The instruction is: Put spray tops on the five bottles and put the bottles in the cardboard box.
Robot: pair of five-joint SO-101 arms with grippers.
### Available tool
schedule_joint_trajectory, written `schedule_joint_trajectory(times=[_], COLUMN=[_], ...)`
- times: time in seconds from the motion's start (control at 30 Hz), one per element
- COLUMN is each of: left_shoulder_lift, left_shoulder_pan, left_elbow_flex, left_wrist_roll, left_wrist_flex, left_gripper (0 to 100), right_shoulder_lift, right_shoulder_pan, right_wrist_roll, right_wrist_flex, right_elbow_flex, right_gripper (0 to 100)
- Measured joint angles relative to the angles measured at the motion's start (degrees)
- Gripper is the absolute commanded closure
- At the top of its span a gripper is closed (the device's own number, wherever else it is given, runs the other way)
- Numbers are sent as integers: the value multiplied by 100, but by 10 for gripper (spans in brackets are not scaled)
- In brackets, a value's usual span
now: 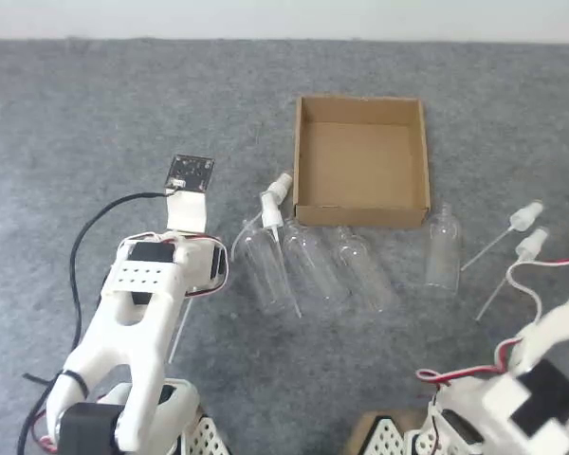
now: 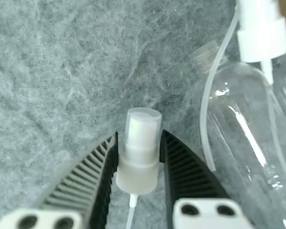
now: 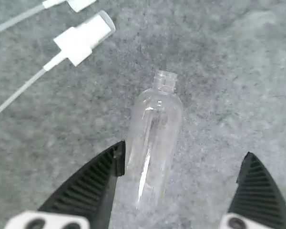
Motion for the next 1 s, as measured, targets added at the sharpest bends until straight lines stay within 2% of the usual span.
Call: schedule_joint_trajectory(times=[0.27,0.83,0.9,1.0], left_shoulder_lift=[0,0,0,0], left_shoulder_pan=[0,0,0,0], left_elbow_flex=[0,53,53,53], left_wrist_roll=[0,0,0,0], left_wrist_flex=[0,-18,-18,-18], left_gripper=[873,873,873,873], right_shoulder_lift=[1222,2224,2347,2558], right_shoulder_pan=[0,-114,-114,-114], right_wrist_roll=[-466,-527,-527,-519], right_wrist_flex=[431,299,264,255], right_elbow_flex=[-1160,-1266,-1266,-1266], right_gripper=[665,667,686,779])
